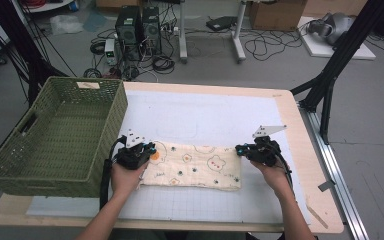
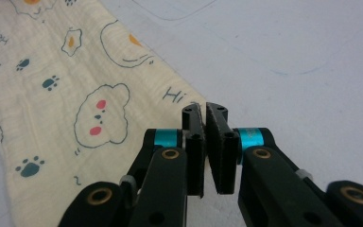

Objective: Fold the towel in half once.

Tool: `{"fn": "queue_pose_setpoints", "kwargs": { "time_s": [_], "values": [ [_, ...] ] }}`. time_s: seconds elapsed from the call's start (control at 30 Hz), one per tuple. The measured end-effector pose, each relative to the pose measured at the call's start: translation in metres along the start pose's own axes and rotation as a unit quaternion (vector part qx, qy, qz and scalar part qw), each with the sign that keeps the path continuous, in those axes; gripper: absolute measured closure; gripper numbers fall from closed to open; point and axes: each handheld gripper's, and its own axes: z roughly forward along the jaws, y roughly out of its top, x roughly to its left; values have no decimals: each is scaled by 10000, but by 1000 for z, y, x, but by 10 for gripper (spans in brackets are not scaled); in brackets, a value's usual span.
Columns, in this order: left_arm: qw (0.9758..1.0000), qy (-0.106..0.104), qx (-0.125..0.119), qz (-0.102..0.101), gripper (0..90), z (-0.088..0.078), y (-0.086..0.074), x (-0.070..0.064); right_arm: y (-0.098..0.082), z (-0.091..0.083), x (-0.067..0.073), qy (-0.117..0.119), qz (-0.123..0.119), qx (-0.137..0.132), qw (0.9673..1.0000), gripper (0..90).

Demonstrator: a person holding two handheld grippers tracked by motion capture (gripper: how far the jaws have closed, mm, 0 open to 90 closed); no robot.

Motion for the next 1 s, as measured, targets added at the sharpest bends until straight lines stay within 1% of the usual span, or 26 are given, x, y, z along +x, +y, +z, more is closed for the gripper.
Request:
{"fn": "queue_pose_setpoints", "kwargs": {
  "time_s": [0.07,0.13,0.2,0.23,0.27,0.37,0.43,0.53,0.63,0.7,0.73,0.77,1.0],
  "values": [
    [10000,-43,15,55,772,-1,0,1,0,2,1,75,59,-47,9999,740],
    [9999,-43,-66,90,728,-4,0,2,0,2,3,61,32,-63,10000,700],
    [9999,-105,-116,61,694,-6,0,2,1,-1,5,84,55,-152,9998,667],
    [9998,-122,-119,95,687,-7,0,2,1,-1,6,115,56,-231,9997,648],
    [9998,-148,-128,82,677,-7,-1,2,1,-2,7,155,55,-278,9995,614],
    [9997,-194,-148,71,631,-9,-1,2,2,-4,11,184,23,-287,9994,567],
    [9994,-269,-185,61,623,-11,-1,3,2,-5,13,221,18,-312,9993,540],
    [9993,-305,-217,86,603,-13,0,3,-2,-7,18,187,-55,-462,9987,526],
    [9990,-367,-235,92,590,-15,2,4,-6,-7,20,193,-33,-490,9986,508],
    [9990,-370,-231,117,579,-16,3,4,-8,-7,21,189,-20,-521,9985,488],
    [9989,-381,-231,114,570,-17,4,4,-8,-7,21,212,23,-510,9985,481],
    [9989,-401,-226,104,561,-17,4,4,-8,-7,22,211,16,-505,9985,479],
    [9985,-461,-259,107,545,-19,5,2,-6,-8,30,224,-121,-502,9984,448]
  ]
}}
